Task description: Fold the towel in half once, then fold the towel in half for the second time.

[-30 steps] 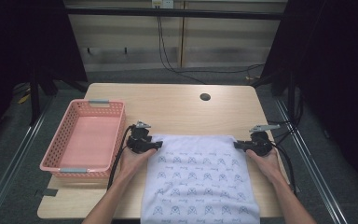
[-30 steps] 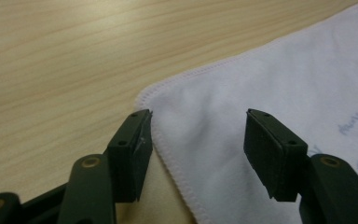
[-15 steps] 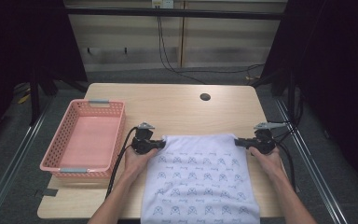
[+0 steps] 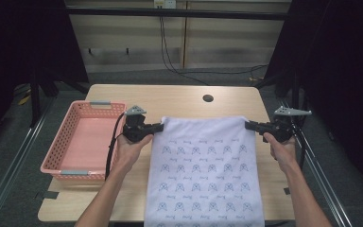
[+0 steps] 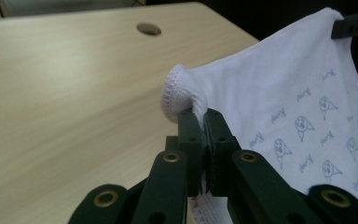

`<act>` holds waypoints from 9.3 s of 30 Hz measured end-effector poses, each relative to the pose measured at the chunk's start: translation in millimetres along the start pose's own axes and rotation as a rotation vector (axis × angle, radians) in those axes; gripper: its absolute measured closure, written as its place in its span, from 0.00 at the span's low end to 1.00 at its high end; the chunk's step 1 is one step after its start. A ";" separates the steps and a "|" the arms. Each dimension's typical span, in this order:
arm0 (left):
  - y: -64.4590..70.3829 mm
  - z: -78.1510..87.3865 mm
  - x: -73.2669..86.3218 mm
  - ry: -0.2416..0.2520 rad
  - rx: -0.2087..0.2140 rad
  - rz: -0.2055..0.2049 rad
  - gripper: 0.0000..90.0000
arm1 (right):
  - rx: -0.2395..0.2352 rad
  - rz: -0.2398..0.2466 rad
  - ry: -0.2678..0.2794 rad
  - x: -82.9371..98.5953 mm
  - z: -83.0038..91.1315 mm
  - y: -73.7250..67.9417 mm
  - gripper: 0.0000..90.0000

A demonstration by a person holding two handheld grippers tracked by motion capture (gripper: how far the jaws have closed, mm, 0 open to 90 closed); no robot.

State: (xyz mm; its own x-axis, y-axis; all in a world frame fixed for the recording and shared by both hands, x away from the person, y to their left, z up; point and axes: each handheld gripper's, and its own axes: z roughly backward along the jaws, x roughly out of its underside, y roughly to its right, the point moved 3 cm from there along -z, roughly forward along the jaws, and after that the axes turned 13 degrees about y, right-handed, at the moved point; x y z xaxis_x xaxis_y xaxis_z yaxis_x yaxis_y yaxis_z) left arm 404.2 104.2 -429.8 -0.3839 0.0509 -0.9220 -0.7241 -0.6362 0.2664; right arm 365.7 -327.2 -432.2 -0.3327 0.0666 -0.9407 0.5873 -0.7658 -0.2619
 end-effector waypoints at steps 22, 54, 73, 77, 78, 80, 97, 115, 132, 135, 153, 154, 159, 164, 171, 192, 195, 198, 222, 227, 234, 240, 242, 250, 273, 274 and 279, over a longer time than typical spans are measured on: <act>-8.2 2.6 -96.1 0.159 -0.044 -0.072 0.97 | 0.067 0.109 0.062 -114.5 -9.4 -1.7 0.96; 83.6 109.6 114.2 -0.158 0.168 0.034 0.97 | -0.118 -0.047 -0.255 95.6 106.3 -93.5 0.96; 68.8 72.1 138.8 -0.293 0.069 0.011 0.97 | -0.059 -0.020 -0.442 130.3 77.1 -86.0 0.97; 56.9 54.6 131.4 -0.265 0.020 0.015 0.97 | -0.019 -0.022 -0.422 127.6 70.8 -79.9 0.97; 55.8 52.3 130.6 -0.260 0.011 0.012 0.97 | -0.003 -0.019 -0.420 126.5 68.8 -78.7 0.97; 50.1 43.6 126.9 -0.256 0.000 0.023 0.97 | 0.010 -0.018 -0.419 124.9 64.8 -76.4 0.97; -1.0 -19.5 98.1 -0.186 -0.117 0.059 0.97 | 0.104 -0.036 -0.347 100.3 5.2 -13.7 0.97; -43.6 -63.5 69.9 -0.212 -0.239 0.038 0.97 | 0.176 -0.038 -0.306 75.6 -59.5 35.7 0.97; -64.2 -78.8 58.8 -0.219 -0.274 0.043 0.97 | 0.283 -0.028 -0.262 65.4 -97.0 48.3 0.97; -65.9 -77.2 57.4 -0.213 -0.268 0.050 0.97 | 0.275 -0.029 -0.271 63.0 -94.7 48.1 0.97; -5.0 11.6 -27.3 0.084 -0.077 -0.002 0.97 | 0.107 0.008 0.032 -32.3 -30.3 19.3 0.97; -0.9 17.9 -28.7 0.103 -0.062 -0.004 0.97 | 0.096 0.027 0.036 -35.5 -25.7 15.1 0.97; 18.1 44.8 -23.1 0.124 0.003 -0.021 0.97 | 0.054 0.063 0.044 -41.8 -0.3 -9.6 0.97; 36.3 67.3 -27.5 0.137 0.051 -0.044 0.97 | 0.023 0.069 0.055 -47.1 22.0 -23.7 0.97; 65.0 87.4 -51.5 0.147 0.099 -0.100 0.97 | -0.004 0.066 0.133 -70.6 44.2 -35.3 0.97; 92.5 114.0 94.2 -0.048 0.219 -0.037 0.92 | -0.135 0.000 -0.054 66.9 120.0 -87.3 0.95; 95.3 116.6 111.5 -0.101 0.249 -0.042 0.93 | -0.177 -0.012 -0.102 87.1 131.0 -96.3 0.93; 96.7 121.4 124.9 -0.142 0.274 -0.023 0.92 | -0.198 0.012 -0.177 103.4 137.7 -104.1 0.89; 118.7 149.7 144.8 -0.319 0.481 -0.028 0.85 | -0.219 0.015 -0.348 117.4 79.9 -107.7 0.61; 112.1 142.7 131.3 -0.212 0.470 0.009 0.75 | -0.185 0.046 -0.350 114.6 59.4 -103.2 0.66; 77.3 107.3 104.6 -0.115 0.356 0.060 0.76 | -0.140 0.020 -0.332 106.5 41.1 -85.7 0.71; 56.6 58.7 110.6 -0.231 0.238 0.003 0.79 | -0.108 0.025 -0.355 102.0 13.6 -70.5 0.68; 50.8 49.5 114.4 -0.244 0.197 -0.004 0.78 | -0.085 0.058 -0.373 104.2 5.8 -66.9 0.67; 46.1 45.7 124.2 -0.305 0.113 -0.067 0.88 | -0.069 0.096 -0.404 113.6 10.8 -72.2 0.71; 83.5 78.2 144.3 -0.324 0.189 -0.045 0.90 | -0.142 0.055 -0.449 124.1 48.2 -87.6 0.75; 86.9 80.7 146.1 -0.326 0.205 -0.050 0.90 | -0.142 0.055 -0.457 124.5 50.9 -89.1 0.75; 96.7 87.2 147.8 -0.346 0.212 -0.078 0.88 | -0.142 0.030 -0.474 125.2 54.5 -93.3 0.75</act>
State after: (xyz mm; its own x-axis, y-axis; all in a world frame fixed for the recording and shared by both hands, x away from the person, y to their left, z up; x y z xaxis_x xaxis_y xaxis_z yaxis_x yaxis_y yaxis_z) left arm 227.5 117.3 -515.8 -0.4671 0.3713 -0.8025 -0.8467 -0.4494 0.2849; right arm 229.0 -282.2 -513.8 -0.5938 -0.2774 -0.7553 0.6853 -0.6662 -0.2942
